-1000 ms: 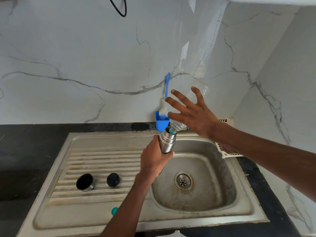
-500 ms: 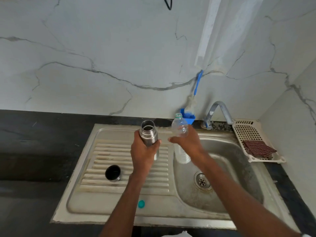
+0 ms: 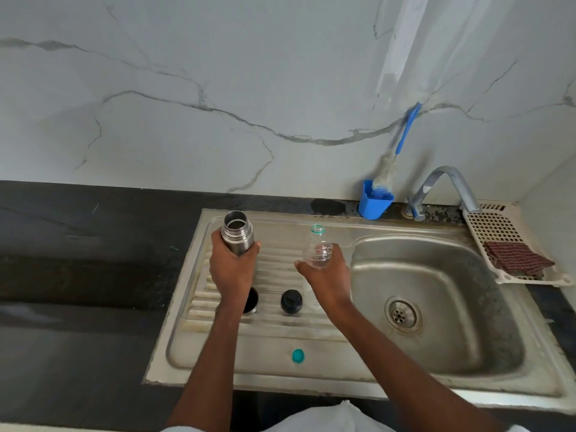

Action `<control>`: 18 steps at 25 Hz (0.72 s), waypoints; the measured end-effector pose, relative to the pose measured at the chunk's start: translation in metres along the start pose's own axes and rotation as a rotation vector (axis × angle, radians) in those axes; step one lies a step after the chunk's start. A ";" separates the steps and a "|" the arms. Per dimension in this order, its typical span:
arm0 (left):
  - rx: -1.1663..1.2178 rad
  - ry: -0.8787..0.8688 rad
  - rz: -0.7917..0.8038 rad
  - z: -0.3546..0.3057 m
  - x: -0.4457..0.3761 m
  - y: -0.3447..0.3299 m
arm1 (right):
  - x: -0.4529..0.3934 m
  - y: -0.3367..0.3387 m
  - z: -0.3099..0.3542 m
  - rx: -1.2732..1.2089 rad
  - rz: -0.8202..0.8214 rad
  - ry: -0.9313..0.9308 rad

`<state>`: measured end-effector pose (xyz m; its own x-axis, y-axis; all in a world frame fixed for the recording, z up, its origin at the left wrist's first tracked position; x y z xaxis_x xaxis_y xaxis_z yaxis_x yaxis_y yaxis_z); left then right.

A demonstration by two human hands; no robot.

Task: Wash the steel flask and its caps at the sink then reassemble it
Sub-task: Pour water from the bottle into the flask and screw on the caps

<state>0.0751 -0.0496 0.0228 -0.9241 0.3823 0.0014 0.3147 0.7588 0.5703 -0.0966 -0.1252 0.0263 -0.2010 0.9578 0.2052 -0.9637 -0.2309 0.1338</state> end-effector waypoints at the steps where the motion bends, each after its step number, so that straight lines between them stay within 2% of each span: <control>1: -0.018 0.003 0.003 0.004 -0.002 0.000 | 0.001 -0.003 0.001 0.006 -0.008 0.024; 15: 0.047 -0.012 0.114 0.030 -0.010 0.003 | 0.009 -0.011 -0.003 0.128 0.146 0.142; 17: 0.093 0.021 0.019 0.039 0.008 0.013 | 0.013 -0.001 -0.004 0.135 0.184 0.162; 18: 0.111 -0.015 -0.094 0.044 0.024 0.021 | 0.015 0.005 -0.005 0.161 0.203 0.181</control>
<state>0.0690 -0.0010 -0.0014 -0.9475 0.3139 -0.0605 0.2498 0.8451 0.4727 -0.1051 -0.1115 0.0256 -0.4282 0.9010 0.0695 -0.8635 -0.4307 0.2626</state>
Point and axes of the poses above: each hand's wrist, its own x-axis away from the middle knuckle, its own y-axis out of the back of the hand, z = x × y, the point moved 1 cm from there along -x, towards the middle knuckle, and after that the axes turned 14 degrees about -x, right-handed, at the moved point
